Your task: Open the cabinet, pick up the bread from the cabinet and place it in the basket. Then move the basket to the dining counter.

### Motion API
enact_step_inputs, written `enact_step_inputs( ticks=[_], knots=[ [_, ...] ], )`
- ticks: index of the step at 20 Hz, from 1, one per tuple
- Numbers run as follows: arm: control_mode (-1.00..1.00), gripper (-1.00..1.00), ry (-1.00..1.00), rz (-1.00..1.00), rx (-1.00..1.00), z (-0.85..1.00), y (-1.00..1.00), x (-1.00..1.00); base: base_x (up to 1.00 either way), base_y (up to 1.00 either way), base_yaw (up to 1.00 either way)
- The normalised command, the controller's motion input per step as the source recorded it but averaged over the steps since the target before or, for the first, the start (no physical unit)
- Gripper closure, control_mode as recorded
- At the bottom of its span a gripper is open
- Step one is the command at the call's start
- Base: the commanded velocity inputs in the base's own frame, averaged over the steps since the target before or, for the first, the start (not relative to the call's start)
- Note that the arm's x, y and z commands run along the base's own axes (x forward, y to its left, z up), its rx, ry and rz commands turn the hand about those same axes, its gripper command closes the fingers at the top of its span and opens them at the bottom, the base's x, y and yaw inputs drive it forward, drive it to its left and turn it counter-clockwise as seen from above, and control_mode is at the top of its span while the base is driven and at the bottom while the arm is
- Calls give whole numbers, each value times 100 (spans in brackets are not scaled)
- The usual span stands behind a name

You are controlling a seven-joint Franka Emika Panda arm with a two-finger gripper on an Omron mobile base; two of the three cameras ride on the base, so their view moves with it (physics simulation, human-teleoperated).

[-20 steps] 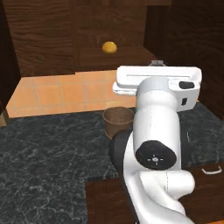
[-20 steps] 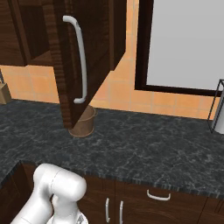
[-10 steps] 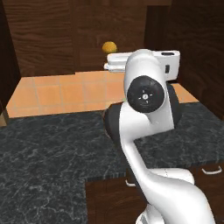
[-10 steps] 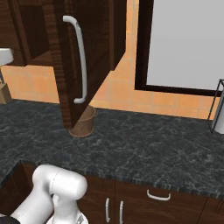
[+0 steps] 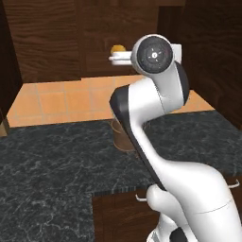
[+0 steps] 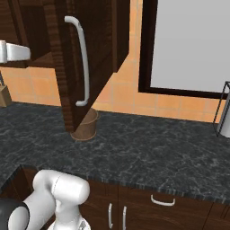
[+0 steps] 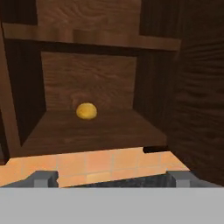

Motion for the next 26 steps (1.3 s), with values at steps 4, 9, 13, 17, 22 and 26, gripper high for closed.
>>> enact_step_inputs(
  ticks=[4,9,13,17,22,26],
  knots=[
    [-100,-100,20,9,11,-11,0,39,0,0,0],
    [-100,-100,12,13,9,-1,-2,42,0,0,0],
    [-100,-100,1,15,5,-6,-16,56,0,0,0],
    [-100,-100,1,6,0,-1,-20,43,0,0,0],
    [-100,-100,0,1,0,-11,-22,37,0,0,0],
    [-100,-100,0,0,0,-27,-10,51,0,0,0]
  ],
)
